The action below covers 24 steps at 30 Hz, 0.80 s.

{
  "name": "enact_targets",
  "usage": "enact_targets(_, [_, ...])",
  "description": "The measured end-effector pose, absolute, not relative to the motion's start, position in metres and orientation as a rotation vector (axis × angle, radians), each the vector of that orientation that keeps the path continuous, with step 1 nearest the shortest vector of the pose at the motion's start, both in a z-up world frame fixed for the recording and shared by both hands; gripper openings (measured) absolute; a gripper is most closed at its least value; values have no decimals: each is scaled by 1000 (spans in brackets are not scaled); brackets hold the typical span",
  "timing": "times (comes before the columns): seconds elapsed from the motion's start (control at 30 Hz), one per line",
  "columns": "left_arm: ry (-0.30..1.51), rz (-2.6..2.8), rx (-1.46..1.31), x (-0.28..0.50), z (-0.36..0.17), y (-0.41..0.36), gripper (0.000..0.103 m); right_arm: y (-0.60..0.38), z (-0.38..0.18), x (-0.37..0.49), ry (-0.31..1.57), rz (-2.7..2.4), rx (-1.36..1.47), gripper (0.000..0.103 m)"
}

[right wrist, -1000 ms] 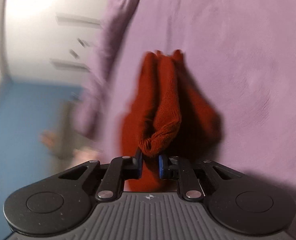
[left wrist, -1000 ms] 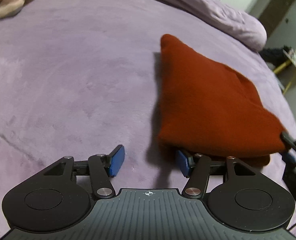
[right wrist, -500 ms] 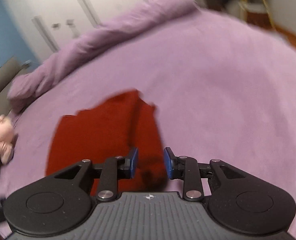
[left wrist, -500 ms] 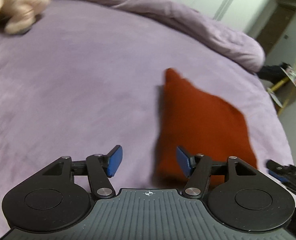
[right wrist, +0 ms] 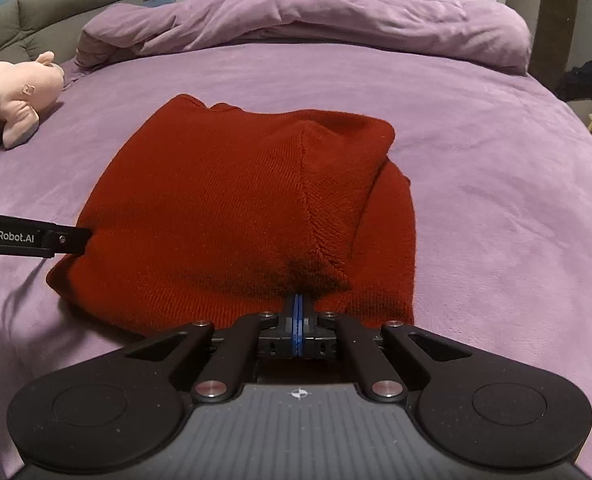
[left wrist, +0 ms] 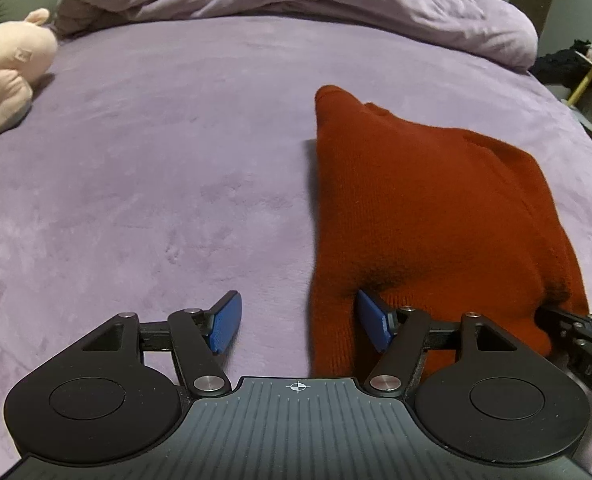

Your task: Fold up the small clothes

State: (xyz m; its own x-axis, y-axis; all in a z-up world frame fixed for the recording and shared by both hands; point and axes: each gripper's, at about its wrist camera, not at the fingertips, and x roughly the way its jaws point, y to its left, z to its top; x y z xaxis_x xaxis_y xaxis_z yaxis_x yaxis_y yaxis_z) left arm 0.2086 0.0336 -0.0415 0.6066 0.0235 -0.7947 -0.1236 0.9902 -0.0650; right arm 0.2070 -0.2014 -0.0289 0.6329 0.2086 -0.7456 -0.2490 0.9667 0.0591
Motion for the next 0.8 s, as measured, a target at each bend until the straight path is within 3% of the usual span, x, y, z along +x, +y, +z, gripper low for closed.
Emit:
enact_targets(0.3, [945, 107, -190, 181, -24, 41, 72, -200, -19, 193, 858, 240, -22, 0])
enact_targets(0.7, [979, 113, -92, 179, -30, 29, 79, -189, -31, 201, 938, 209, -97, 0])
enact_targets(0.73, [982, 105, -88, 175, -27, 28, 79, -187, -29, 198, 949, 204, -103, 4])
enact_targets(0.77, [988, 96, -80, 171, -24, 26, 80, -185, -28, 195, 982, 200, -109, 18])
enact_targets(0.8, [996, 93, -68, 167, -21, 24, 81, -184, -28, 192, 1023, 194, -111, 25])
